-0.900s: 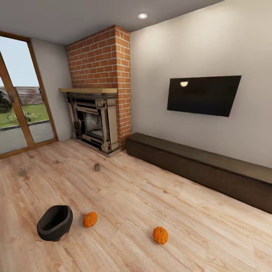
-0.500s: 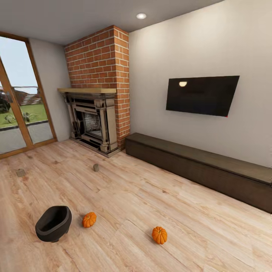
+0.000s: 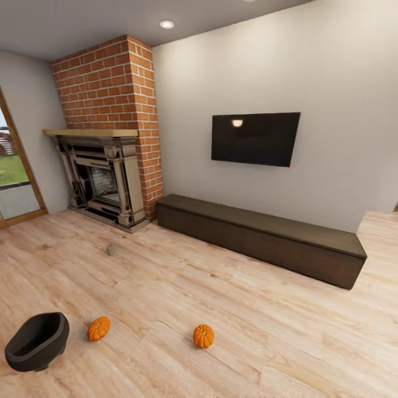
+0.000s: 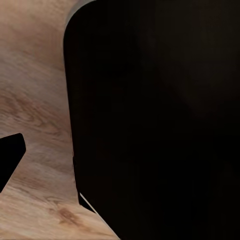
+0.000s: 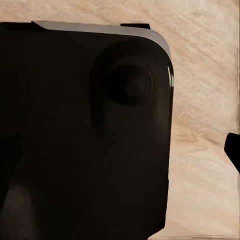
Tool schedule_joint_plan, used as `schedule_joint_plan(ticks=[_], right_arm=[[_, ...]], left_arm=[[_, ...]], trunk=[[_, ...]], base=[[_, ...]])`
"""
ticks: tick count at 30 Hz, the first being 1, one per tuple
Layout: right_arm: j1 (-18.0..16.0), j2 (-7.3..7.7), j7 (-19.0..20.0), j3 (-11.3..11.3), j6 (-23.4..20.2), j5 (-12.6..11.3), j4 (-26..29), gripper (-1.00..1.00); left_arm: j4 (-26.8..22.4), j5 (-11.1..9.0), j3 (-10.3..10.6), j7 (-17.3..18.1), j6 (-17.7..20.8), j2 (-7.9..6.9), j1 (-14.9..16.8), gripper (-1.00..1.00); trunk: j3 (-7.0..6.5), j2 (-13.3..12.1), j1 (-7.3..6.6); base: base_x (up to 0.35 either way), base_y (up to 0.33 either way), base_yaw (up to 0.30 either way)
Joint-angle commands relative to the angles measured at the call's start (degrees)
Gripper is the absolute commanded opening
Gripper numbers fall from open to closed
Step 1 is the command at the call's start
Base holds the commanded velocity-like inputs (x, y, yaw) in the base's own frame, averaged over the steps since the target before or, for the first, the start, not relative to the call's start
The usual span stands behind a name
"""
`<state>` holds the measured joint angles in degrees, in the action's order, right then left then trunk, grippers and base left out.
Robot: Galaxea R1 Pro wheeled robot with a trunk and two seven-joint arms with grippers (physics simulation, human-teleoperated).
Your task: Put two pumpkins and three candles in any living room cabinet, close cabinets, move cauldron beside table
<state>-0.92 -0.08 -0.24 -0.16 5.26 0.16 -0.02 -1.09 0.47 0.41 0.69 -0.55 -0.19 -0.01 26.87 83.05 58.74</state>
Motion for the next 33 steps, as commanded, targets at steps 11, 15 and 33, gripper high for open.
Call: schedule_joint_plan(ticks=[11,15,33], right_arm=[[-0.05,-0.01,-0.01,-0.02,0.19,0.02,-0.07,1.00],[-0.05,-0.01,0.06,-0.02,0.19,0.02,-0.07,1.00],[-0.05,-0.01,0.06,-0.02,0.43,0.02,-0.07,1.00]], left_arm=[[-0.05,0.10,0.04,0.08,-0.20,0.19,0.00,1.00],[-0.12,0.14,0.10,0.03,-1.27,0.41,-0.03,1.00],[-0.05,0.23,0.19,0.01,-3.92,0.53,-0.01,1.00]], trunk=[[0.06,0.03,-0.01],[0.06,0.03,-0.01],[0.06,0.03,-0.01]], base=[[-0.050,-0.267,-0.275],[-0.002,-0.268,-0.275],[0.000,-0.040,-0.284]])
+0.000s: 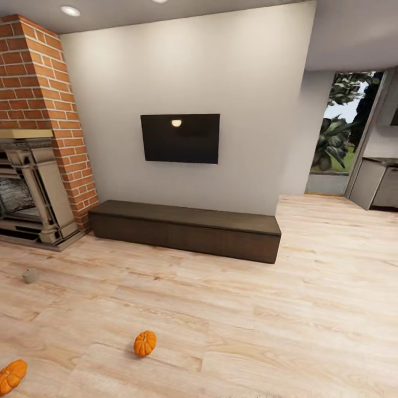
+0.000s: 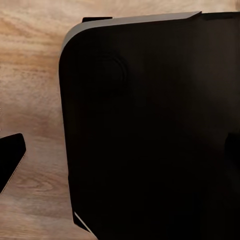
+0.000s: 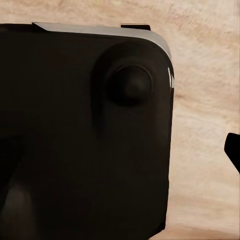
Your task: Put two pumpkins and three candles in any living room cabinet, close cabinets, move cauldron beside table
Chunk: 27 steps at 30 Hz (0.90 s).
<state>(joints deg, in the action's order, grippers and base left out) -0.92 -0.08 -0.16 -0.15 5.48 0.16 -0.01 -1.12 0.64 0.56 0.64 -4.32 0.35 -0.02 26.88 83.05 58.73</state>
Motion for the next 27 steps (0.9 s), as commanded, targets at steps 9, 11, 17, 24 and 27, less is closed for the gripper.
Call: schedule_joint_plan(ticks=[9,11,17,24,27], right_arm=[[-0.05,-0.01,-0.17,-0.02,0.23,-0.06,-0.08,1.00],[-0.05,-0.01,-0.18,-0.02,0.23,-0.07,-0.08,1.00],[-0.05,-0.01,-0.19,-0.02,0.33,-0.07,-0.08,1.00],[-0.05,-0.01,-0.19,0.05,0.40,-0.08,-0.08,1.00],[-0.05,-0.01,-0.19,0.06,0.46,-0.13,-0.08,1.00]], left_arm=[[-0.02,0.15,0.06,0.07,-0.27,-0.05,-0.02,1.00],[-0.02,0.15,0.06,0.07,-0.31,-0.09,0.01,1.00],[-0.02,0.15,0.06,0.07,-0.34,-0.08,-0.01,1.00],[-0.04,0.15,0.13,0.07,-0.34,-0.13,-0.03,1.00],[-0.02,0.15,0.14,0.07,-0.34,-0.16,0.00,1.00]], trunk=[[0.05,0.03,0.00],[0.05,0.03,0.00],[0.05,0.03,0.00],[0.05,0.03,0.00],[0.05,0.03,0.00]], base=[[0.000,-0.170,-0.174],[0.000,-0.169,-0.016],[0.000,-0.035,-0.003],[0.144,-0.085,0.000],[0.257,-0.200,0.000]])
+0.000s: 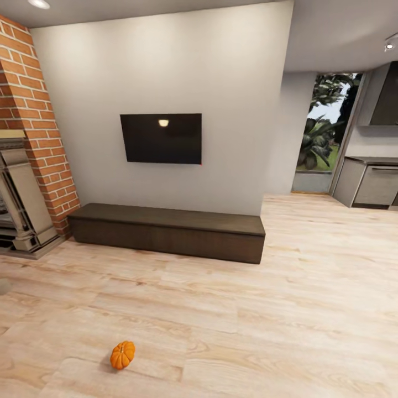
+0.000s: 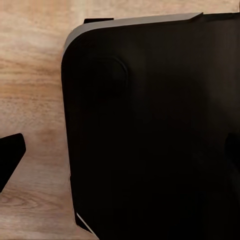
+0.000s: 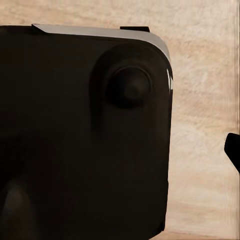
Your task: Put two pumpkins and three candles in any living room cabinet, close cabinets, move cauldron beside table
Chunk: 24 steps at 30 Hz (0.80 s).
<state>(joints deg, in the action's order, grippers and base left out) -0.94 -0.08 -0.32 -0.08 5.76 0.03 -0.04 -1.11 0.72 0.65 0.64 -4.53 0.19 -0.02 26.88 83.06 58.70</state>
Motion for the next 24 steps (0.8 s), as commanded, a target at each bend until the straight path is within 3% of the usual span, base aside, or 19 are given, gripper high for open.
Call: schedule_joint_plan(ticks=[1,11,24], right_arm=[[-0.03,-0.01,-0.03,-0.01,0.20,-0.01,-0.05,1.00],[-0.03,-0.01,-0.20,-0.01,0.22,-0.12,-0.05,1.00],[-0.03,-0.01,-0.21,-0.01,0.22,-0.04,-0.05,1.00]], left_arm=[[-0.03,0.07,0.05,0.07,-0.13,-0.01,0.01,1.00],[-0.09,0.07,0.05,0.07,-0.13,-0.01,0.00,1.00],[-0.11,0.07,0.05,0.07,-0.58,-0.01,-0.01,1.00]], trunk=[[0.05,0.02,0.03],[0.05,0.02,0.03],[0.05,0.02,0.03]], base=[[0.254,-0.208,0.000],[0.252,-0.215,0.016],[0.252,-0.216,0.157]])
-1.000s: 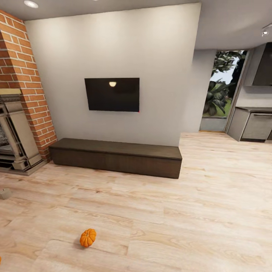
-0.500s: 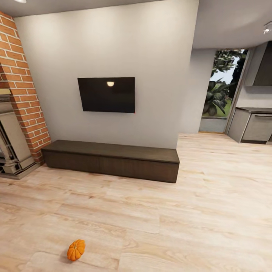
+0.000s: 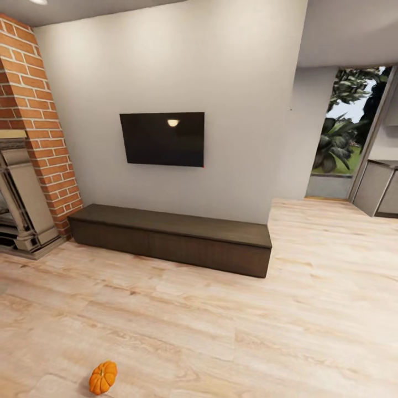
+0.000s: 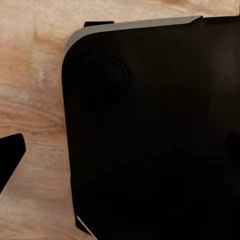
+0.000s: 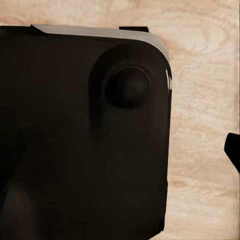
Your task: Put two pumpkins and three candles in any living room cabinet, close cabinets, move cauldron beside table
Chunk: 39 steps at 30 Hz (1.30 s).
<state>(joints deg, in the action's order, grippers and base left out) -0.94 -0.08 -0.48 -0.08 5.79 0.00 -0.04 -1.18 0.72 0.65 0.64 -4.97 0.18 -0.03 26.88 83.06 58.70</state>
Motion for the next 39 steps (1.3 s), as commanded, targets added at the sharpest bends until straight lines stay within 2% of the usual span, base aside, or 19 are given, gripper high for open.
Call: schedule_joint_plan(ticks=[1,29,39], right_arm=[[-0.03,-0.01,-0.05,-0.01,0.18,0.00,-0.05,1.00],[-0.03,-0.01,-0.05,-0.01,0.21,0.00,-0.05,1.00],[-0.03,-0.01,-0.05,-0.01,0.19,0.00,-0.05,1.00]], left_arm=[[-0.02,0.07,0.05,0.07,-0.44,-0.01,-0.01,1.00],[0.04,0.07,0.05,0.07,-1.54,-0.08,0.00,1.00],[0.04,0.07,0.05,0.07,-1.54,-0.08,-0.03,1.00]], trunk=[[0.05,0.02,0.02],[0.05,0.02,0.02],[0.05,0.02,0.02]], base=[[0.253,-0.213,0.017],[0.309,-0.047,-0.040],[0.291,-0.004,-0.217]])
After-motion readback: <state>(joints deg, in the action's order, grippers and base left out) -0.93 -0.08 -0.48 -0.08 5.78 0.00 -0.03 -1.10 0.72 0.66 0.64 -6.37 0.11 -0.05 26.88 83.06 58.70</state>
